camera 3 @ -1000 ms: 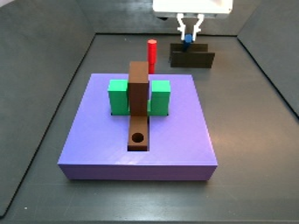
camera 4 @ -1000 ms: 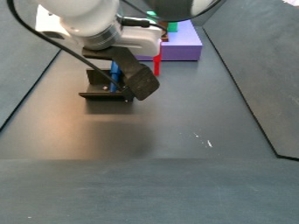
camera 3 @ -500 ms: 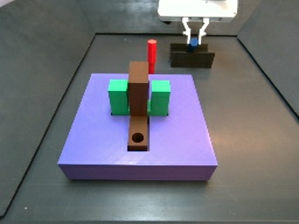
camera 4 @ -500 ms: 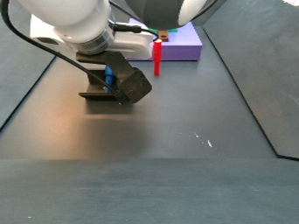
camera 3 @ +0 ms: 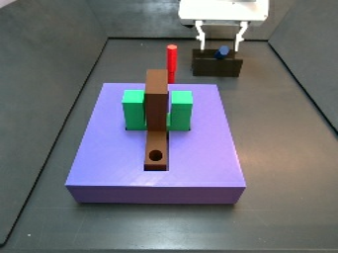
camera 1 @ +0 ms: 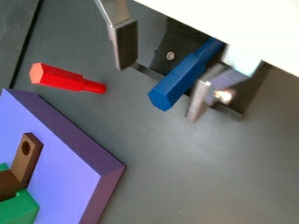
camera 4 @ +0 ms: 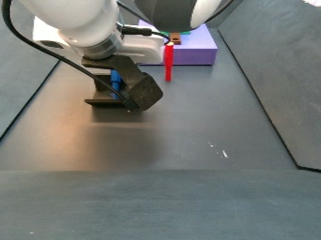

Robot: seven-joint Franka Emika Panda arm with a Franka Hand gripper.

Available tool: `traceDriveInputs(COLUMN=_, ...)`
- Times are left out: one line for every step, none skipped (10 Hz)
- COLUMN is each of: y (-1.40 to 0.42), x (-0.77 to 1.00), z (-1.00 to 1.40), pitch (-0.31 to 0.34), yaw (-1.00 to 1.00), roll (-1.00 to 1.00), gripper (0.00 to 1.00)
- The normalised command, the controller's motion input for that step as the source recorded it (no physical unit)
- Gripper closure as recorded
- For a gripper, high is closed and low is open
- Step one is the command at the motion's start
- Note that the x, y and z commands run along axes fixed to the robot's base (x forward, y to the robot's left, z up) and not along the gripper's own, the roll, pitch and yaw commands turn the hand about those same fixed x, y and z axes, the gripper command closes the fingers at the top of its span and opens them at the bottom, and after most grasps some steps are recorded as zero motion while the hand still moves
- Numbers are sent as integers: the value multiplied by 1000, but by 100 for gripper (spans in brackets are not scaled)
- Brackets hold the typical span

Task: Pick up the blue object. Move up. Place the blue object on the fixture. Regrasp the blue object. Move to above the board. Insert the blue object.
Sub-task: Regrasp the blue object.

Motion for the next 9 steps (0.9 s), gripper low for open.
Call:
traceDriveInputs(y=0, x=0, z=40, pitch=0, yaw=0, roll=37, gripper=0)
traceDriveInputs(y=-109, x=0, z=506, pitch=-20, yaw=0, roll=260, gripper=0)
traceDriveInputs(y=-314, x=234, z=737, pitch=0, yaw=-9, roll=411, gripper=0)
traceDriveInputs(y=-249, x=149, z=231, pitch=-37, yaw=0, roll=720, gripper=0)
traceDriveInputs(y=-169, x=131, z=23, pitch=-71, yaw=0, roll=1000, gripper=0)
traceDriveInputs(y=-80, x=323, z=0, pitch=0, yaw=157, roll=1000, gripper=0)
traceDriveInputs(y=-49, x=423, z=0, pitch=31, yaw=326, roll=1000, gripper=0)
traceDriveInputs(y=-3, x=314, z=0, pitch=0, yaw=306, roll=1000, gripper=0)
traceDriveInputs(y=0, x=266, z=0, pitch=0, yaw=303, roll=1000, gripper=0)
